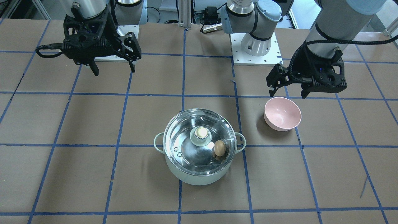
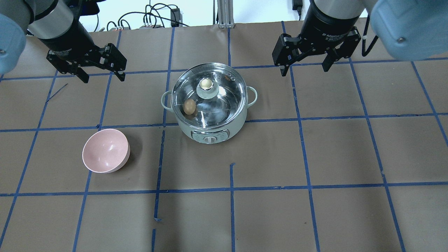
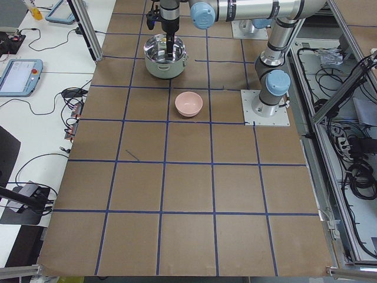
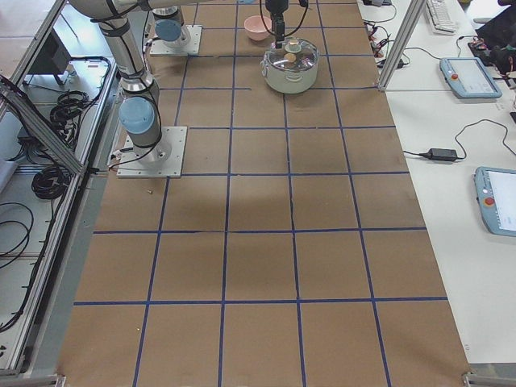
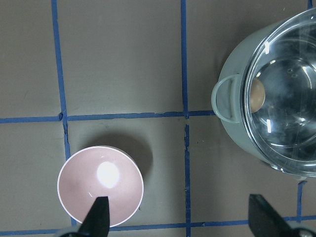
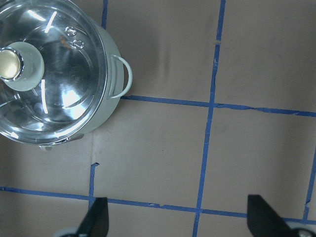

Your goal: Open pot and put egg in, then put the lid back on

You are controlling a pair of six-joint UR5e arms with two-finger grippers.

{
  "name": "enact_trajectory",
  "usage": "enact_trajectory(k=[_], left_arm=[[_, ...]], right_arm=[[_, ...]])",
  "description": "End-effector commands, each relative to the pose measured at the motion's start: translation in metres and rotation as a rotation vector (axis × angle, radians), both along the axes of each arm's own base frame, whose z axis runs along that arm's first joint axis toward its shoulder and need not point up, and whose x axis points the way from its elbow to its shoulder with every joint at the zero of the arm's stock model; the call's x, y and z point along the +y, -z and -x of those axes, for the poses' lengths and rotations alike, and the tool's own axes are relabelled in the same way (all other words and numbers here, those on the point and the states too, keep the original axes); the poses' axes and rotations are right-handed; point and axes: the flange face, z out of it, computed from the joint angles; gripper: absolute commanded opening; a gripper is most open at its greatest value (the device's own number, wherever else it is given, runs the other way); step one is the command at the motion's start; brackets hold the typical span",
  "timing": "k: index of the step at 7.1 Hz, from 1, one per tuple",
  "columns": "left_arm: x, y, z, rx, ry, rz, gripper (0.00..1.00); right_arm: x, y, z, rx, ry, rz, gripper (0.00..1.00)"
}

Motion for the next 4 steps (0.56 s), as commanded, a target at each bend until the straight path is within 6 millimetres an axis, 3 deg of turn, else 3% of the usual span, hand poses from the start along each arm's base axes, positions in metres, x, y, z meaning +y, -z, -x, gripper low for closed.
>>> enact_trajectory(k=[1, 4], left_arm=[[0.0003, 0.0003, 0.0000, 0.000, 0.000, -0.001, 1.00], [0.0003, 0.0003, 0.0000, 0.000, 0.000, -0.001, 1.00]], right_arm=[[-0.0003, 0.0003, 0.0009, 0.000, 0.002, 0.000, 1.00], [0.0003, -0.0003, -0.0006, 0.000, -0.001, 0.000, 1.00]])
